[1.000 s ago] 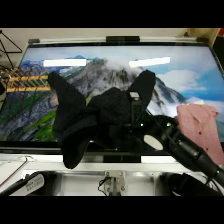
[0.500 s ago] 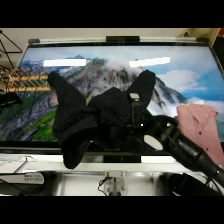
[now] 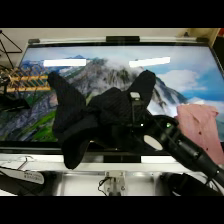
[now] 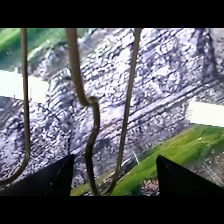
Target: Fold the shirts.
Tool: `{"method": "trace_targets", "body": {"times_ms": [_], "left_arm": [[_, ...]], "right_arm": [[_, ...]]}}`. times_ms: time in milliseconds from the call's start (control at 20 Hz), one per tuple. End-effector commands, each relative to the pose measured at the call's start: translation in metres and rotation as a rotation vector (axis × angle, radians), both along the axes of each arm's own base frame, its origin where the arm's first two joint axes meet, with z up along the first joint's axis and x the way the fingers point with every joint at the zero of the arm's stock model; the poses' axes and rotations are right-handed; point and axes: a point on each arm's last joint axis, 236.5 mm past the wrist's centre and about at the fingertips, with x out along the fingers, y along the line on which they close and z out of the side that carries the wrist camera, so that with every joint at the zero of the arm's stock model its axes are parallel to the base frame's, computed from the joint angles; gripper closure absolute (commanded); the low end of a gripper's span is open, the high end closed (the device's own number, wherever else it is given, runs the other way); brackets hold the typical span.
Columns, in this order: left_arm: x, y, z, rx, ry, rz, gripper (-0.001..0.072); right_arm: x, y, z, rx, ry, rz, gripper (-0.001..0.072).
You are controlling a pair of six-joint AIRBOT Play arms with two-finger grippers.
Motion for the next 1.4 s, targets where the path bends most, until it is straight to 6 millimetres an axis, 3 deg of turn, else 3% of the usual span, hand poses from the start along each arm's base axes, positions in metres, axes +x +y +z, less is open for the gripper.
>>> {"method": "trace_targets", "body": {"times_ms": [0, 50, 150, 400, 450, 500, 550, 600, 750, 850, 950, 1100, 1250, 1350], "left_arm": [[-0.001, 0.000, -0.011, -0.001, 0.020, -0.010, 0.0115], [-0.005, -0.003, -0.018, -0.017, 0.045, -0.012, 0.0118], [-0.015, -0.009, -0.030, -0.052, 0.101, -0.020, 0.0248], [-0.016, -0.010, -0.036, -0.059, 0.113, -0.020, 0.0268], [-0.016, -0.011, -0.038, -0.061, 0.117, -0.020, 0.0320], [-0.016, -0.011, -0.037, -0.061, 0.116, -0.021, 0.0476], [-0.015, -0.011, -0.037, -0.060, 0.114, -0.021, 0.0584], [-0.016, -0.011, -0.035, -0.061, 0.114, -0.023, 0.0643], [-0.015, -0.013, -0.021, -0.066, 0.109, -0.054, 0.0666], [-0.006, -0.008, 0.002, -0.039, 0.064, -0.056, 0.0667], [0.004, -0.002, 0.036, 0.004, -0.010, -0.049, 0.0667], [0.018, -0.010, 0.092, 0.014, -0.160, 0.005, 0.0668], [0.031, -0.046, 0.168, -0.042, -0.368, 0.003, 0.0668], [0.031, -0.096, 0.226, -0.112, -0.503, -0.045, 0.0668]], "right_arm": [[0.002, -0.002, 0.000, -0.010, -0.009, 0.001, 0.0622], [0.003, -0.003, 0.000, -0.015, -0.015, 0.001, 0.0622], [0.006, -0.005, 0.000, -0.025, -0.028, 0.002, 0.0622], [0.010, -0.008, 0.000, -0.042, -0.049, 0.004, 0.0622], [0.012, -0.010, 0.000, -0.050, -0.058, 0.004, 0.0622], [0.013, -0.011, 0.001, -0.055, -0.065, 0.004, 0.0622], [0.014, -0.012, 0.001, -0.058, -0.068, 0.003, 0.0622], [0.014, -0.012, 0.001, -0.060, -0.071, 0.003, 0.0622], [0.014, -0.012, 0.001, -0.059, -0.069, 0.003, 0.0622], [0.014, -0.012, 0.001, -0.059, -0.069, 0.003, 0.0622], [0.014, -0.012, 0.002, -0.057, -0.071, 0.003, 0.0622], [0.019, -0.016, 0.012, -0.060, -0.109, 0.001, 0.0622], [0.034, -0.029, 0.033, -0.115, -0.182, -0.014, 0.0622], [0.043, -0.037, 0.042, -0.143, -0.225, -0.023, 0.0622]]}}
